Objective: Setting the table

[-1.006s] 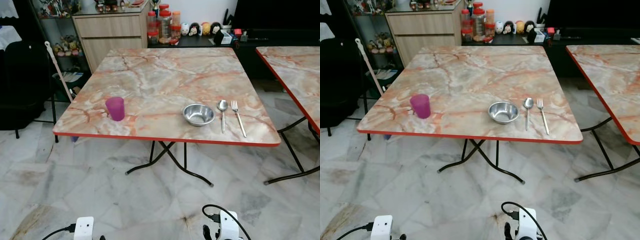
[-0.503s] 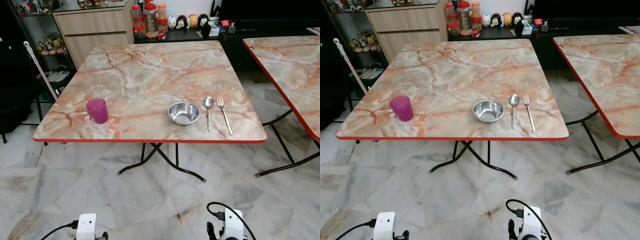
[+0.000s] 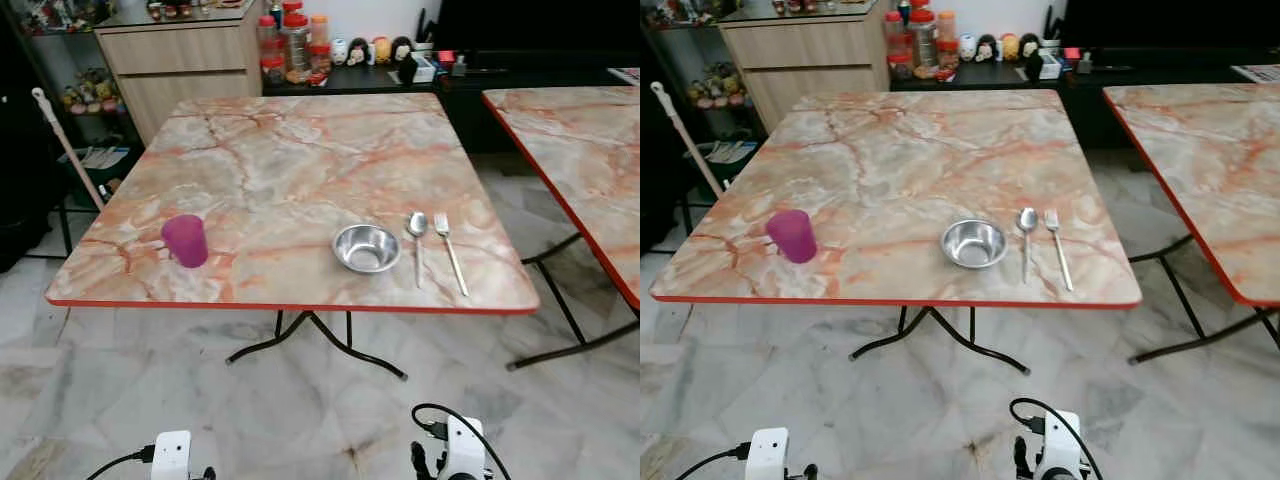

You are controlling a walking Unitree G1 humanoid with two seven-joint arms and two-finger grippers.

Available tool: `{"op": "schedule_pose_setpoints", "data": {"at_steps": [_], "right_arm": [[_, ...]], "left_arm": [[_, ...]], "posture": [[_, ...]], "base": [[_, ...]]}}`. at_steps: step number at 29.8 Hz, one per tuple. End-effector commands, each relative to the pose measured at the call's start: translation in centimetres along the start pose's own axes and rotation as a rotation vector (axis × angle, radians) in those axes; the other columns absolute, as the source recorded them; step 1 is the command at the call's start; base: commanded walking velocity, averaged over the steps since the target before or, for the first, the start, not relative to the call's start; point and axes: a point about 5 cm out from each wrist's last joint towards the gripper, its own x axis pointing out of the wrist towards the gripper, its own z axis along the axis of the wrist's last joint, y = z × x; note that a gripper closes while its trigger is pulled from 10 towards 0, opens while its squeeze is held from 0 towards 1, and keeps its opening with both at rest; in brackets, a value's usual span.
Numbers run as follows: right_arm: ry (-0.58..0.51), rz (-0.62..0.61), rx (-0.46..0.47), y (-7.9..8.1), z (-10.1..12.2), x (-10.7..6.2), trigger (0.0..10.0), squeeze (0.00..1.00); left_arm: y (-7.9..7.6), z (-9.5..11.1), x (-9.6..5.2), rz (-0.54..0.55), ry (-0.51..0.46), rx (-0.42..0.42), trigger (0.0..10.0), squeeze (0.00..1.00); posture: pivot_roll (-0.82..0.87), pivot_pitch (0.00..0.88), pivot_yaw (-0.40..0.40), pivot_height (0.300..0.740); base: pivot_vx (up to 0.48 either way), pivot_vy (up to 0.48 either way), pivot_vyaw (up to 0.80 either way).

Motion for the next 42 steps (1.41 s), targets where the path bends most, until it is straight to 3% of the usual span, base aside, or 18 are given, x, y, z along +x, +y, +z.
{"op": "schedule_pose_setpoints", "data": {"at_steps": [1, 7, 19, 42], "right_arm": [[-0.002, 0.008, 0.01, 0.1, 0.13, 0.04, 10.0, 0.0], [-0.006, 0.007, -0.025, 0.07, 0.25, 0.06, 10.0, 0.0], [0.006, 0.005, 0.001, 0.01, -0.21, -0.05, 10.0, 0.0], [-0.003, 0.011, -0.015, 0.12, -0.03, -0.02, 10.0, 0.0]], "left_arm": [[0.36, -0.38, -0.12, 0.01, 0.005, -0.003, 10.0, 0.0], [0.27, -0.31, -0.11, 0.006, 0.001, -0.009, 10.0, 0.0], [0.39, -0.78, -0.26, 0.006, 0.008, -0.017, 10.0, 0.0], [0.3, -0.48, -0.18, -0.006, -0.001, -0.004, 10.0, 0.0]], "posture": [[0.04, 0.0, 0.036, 0.736], [0.04, 0.001, 0.034, 0.724], [0.04, 0.016, 0.037, 0.707], [0.05, 0.0, 0.037, 0.707]], "base": [[0.277, 0.0, -0.48], [0.277, 0.0, -0.16], [0.277, 0.0, -0.07], [0.283, 0.0, 0.0]]}}
